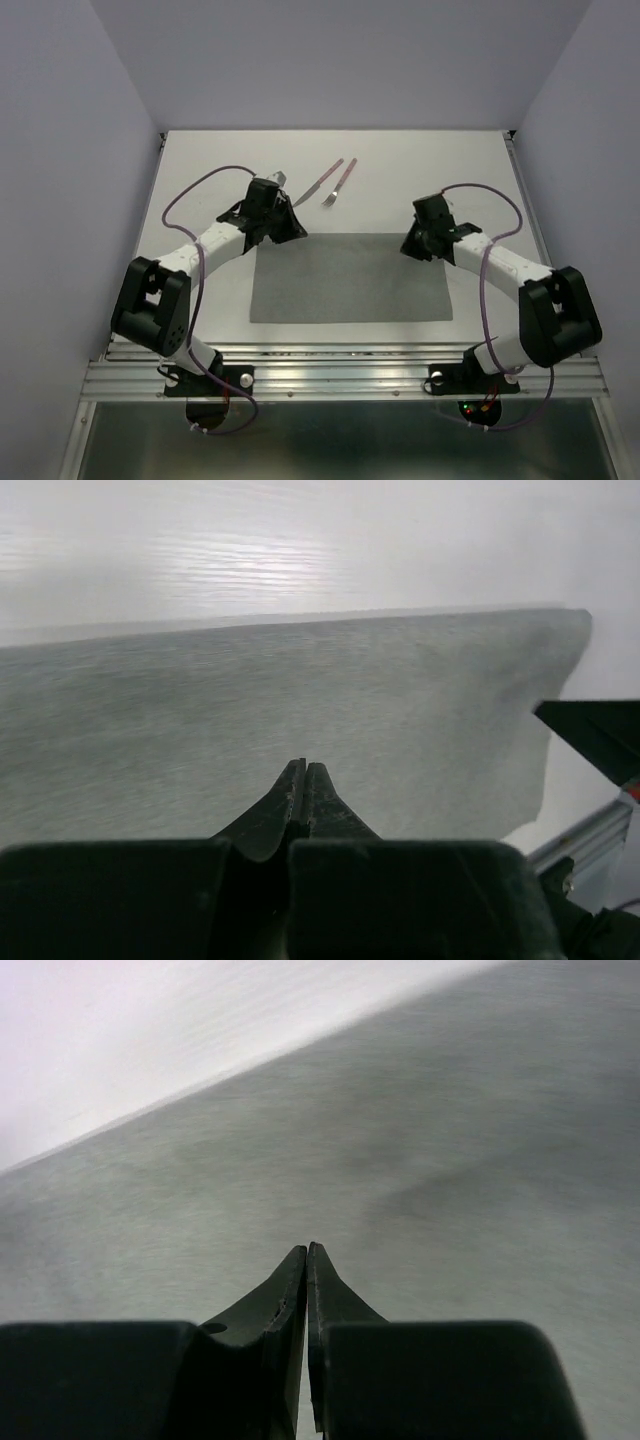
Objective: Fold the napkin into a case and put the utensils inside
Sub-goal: Smooth out the rectangle-folded napkin at the center of the board.
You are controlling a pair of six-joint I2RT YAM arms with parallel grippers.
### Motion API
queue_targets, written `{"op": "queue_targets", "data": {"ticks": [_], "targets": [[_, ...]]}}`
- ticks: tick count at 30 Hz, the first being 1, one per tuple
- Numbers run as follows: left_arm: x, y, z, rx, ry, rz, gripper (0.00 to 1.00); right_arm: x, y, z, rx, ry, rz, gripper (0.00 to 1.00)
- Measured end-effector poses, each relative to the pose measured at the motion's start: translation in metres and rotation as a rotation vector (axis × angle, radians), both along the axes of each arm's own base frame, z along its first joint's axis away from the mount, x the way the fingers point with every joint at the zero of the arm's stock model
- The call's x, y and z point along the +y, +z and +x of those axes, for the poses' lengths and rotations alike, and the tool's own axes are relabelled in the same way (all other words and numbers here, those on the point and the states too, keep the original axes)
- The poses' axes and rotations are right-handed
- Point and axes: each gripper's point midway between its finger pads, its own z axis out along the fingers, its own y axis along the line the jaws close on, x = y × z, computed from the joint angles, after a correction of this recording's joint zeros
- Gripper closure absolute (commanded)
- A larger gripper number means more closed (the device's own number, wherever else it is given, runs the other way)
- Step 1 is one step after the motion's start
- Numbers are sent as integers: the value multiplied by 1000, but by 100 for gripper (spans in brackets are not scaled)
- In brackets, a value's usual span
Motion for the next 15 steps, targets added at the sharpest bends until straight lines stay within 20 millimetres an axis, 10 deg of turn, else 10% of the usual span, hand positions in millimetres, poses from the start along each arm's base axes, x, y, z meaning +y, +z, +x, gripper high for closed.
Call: {"op": "queue_targets", "data": {"ticks": [8, 15], "targets": [[-46, -48, 2, 109, -137, -6, 100, 118, -13, 30, 25, 237, 57, 93], [-49, -79, 8, 180, -150, 41, 100, 142, -39, 55, 70, 234, 85, 93]]}}
